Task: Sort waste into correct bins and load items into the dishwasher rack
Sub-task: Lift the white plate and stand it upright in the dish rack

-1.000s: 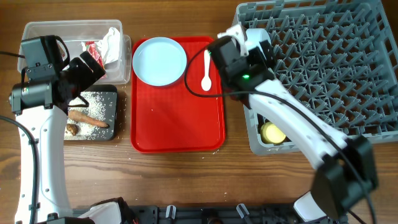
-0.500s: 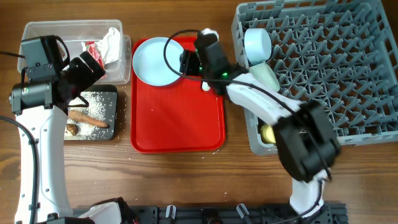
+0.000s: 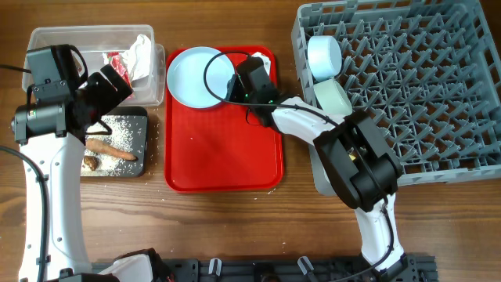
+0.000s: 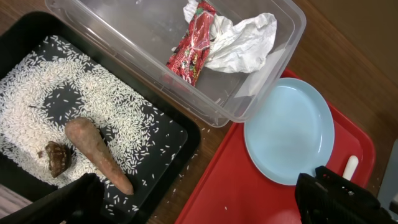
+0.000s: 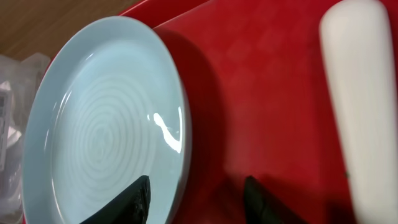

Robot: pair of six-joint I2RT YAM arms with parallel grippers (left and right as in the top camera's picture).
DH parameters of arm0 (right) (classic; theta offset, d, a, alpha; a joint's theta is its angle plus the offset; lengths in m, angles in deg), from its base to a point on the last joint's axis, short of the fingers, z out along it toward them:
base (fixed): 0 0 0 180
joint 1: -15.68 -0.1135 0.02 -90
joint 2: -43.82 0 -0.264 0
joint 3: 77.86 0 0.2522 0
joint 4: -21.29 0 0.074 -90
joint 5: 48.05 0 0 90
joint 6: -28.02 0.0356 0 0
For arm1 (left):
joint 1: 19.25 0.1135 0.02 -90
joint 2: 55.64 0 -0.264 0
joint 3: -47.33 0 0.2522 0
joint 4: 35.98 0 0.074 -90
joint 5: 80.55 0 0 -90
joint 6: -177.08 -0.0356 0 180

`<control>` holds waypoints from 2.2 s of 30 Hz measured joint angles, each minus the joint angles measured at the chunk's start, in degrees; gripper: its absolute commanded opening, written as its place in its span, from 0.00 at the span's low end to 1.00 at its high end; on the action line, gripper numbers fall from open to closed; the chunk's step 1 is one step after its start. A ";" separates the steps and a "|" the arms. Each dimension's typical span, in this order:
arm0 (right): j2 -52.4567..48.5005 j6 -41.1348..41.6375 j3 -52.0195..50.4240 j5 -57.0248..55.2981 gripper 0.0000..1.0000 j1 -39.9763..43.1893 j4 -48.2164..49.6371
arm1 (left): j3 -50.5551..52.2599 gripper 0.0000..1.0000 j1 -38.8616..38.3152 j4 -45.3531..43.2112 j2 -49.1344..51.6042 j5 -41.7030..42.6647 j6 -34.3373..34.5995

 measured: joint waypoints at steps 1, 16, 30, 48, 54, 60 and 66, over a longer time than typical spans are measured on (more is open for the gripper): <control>0.00 0.39 0.00 -0.04 0.32 -0.24 0.11 | 0.00 1.00 0.00 -0.02 0.00 0.00 0.02; 0.00 -3.58 6.16 2.80 0.04 -1.60 -18.51 | 0.00 1.00 0.00 -0.02 0.00 0.00 0.02; 32.37 -29.57 19.69 -30.88 0.04 9.16 -47.60 | 0.00 1.00 0.00 -0.02 0.00 0.00 0.02; 13.51 -73.22 17.07 -51.12 0.04 31.61 -26.91 | 0.00 1.00 0.00 -0.02 0.00 0.00 0.02; 12.22 -79.21 17.00 -39.91 0.95 31.34 -29.51 | 0.00 1.00 0.00 -0.02 0.00 0.00 0.02; 14.19 -71.28 16.92 -34.12 1.00 31.28 -33.44 | 0.00 1.00 0.00 0.02 0.00 0.02 0.02; 25.94 -49.64 16.87 6.03 1.00 30.18 -38.18 | 0.00 1.00 0.00 -0.02 0.00 0.00 0.02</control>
